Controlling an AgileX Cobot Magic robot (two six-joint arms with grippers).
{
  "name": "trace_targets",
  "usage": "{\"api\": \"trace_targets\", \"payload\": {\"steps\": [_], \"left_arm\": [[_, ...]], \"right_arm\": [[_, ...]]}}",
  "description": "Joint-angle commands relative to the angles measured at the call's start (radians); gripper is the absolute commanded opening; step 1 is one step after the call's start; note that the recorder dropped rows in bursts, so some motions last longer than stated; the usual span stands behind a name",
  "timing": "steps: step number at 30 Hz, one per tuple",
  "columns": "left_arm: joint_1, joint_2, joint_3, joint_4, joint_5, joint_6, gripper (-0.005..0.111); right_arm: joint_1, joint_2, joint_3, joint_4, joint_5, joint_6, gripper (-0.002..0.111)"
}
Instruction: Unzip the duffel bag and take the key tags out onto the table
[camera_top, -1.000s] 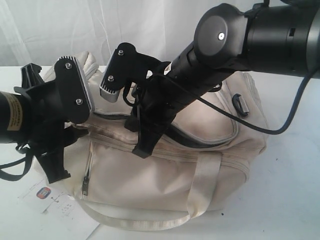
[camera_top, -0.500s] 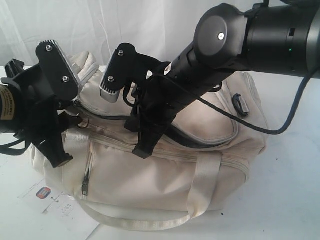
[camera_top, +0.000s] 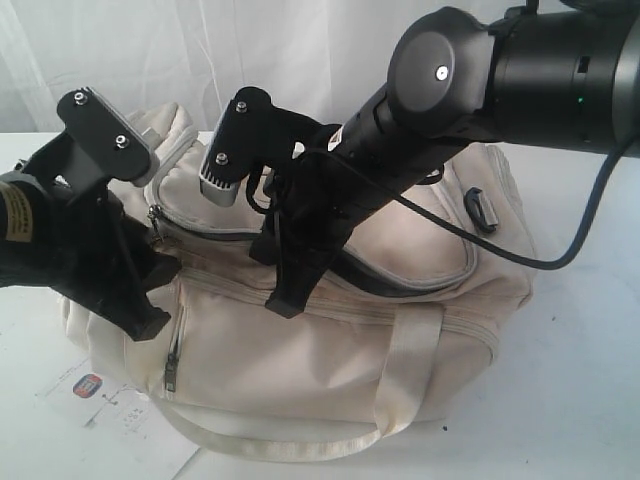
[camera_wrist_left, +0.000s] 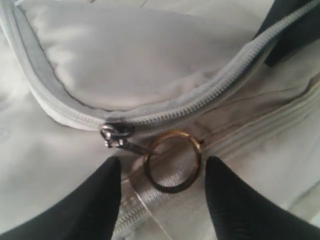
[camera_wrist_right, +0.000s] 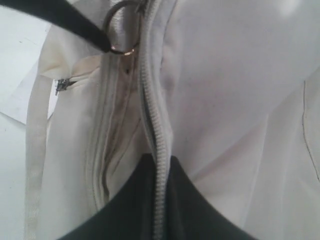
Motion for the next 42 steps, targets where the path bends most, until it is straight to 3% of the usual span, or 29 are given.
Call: {"api": "trace_targets", "payload": {"steps": [1,10,23,32,36,42], "left_arm": [[0.003,-0.001,-0.001,-0.089,0.024,-0.011,0.066],[0.003,0.001,-0.001,-0.114,-0.075,-0.011,0.070],[0.003,0.092,-0.001,-0.055,-0.089,-0.011,0.069],[0.004,0.068,-0.001,-0.046,-0.075,-0.011,0.022],[0.004,0.012,-0.001,-0.046,-0.075,-0.011,0.012],[0.004,-0.051,-0.001,-0.046,-0.071,-0.011,0.012]], "right_arm": [[-0.009,-0.004,0.008,-0.023,0.039,0.005,0.000],[-0.009,-0.004,0.008,-0.023,0.039,0.000,0.000],[-0.009,-0.004,0.008,-0.023,0.058,0.005,0.000],[-0.009,-0.004,0.008,-0.023,0.062,0.005,0.000],[-0.009,-0.004,0.008,-0.023,0.064,0.005,0.000],[-0.009,-0.004,0.008,-0.023,0.064,0.005,0.000]]}}
